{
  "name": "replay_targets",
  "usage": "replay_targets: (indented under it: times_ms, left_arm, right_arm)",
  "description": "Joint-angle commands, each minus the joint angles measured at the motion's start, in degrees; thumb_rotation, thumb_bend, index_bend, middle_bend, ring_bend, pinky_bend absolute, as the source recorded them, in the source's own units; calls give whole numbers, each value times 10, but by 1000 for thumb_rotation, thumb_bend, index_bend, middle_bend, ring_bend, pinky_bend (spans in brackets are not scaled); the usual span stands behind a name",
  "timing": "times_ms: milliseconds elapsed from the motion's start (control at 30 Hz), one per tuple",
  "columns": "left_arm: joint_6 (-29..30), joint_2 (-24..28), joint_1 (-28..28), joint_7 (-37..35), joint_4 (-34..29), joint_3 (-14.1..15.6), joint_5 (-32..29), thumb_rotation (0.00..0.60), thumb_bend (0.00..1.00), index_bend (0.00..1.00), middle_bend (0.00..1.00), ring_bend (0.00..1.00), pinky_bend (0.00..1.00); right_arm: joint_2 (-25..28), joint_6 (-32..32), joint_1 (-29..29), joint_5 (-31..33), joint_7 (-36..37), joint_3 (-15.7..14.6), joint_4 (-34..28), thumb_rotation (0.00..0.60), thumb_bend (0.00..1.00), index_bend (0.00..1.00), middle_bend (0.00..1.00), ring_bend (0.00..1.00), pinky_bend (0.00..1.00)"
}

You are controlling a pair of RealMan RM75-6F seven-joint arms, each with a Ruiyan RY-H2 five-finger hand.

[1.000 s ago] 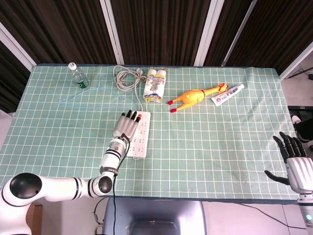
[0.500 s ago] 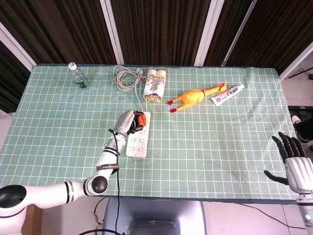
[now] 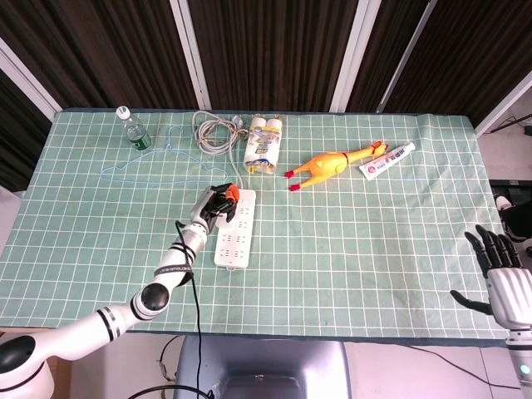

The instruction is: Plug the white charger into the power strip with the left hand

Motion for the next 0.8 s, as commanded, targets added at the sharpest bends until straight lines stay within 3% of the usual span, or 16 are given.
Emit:
replay_targets:
  times_ms: [33,800]
  left_arm:
    - [-11,-17,6,-32,19,-11,21,600,1000,932,979,845,860]
    - [-31,-59,-13,-94,64,-1,77,600,1000,932,979,846,859]
  right_arm:
    - [0,-1,0,1,0,0,0,600,0,0,48,0,117]
    - [-3,-3,0,3,2,0,5,600,0,0,48,0,119]
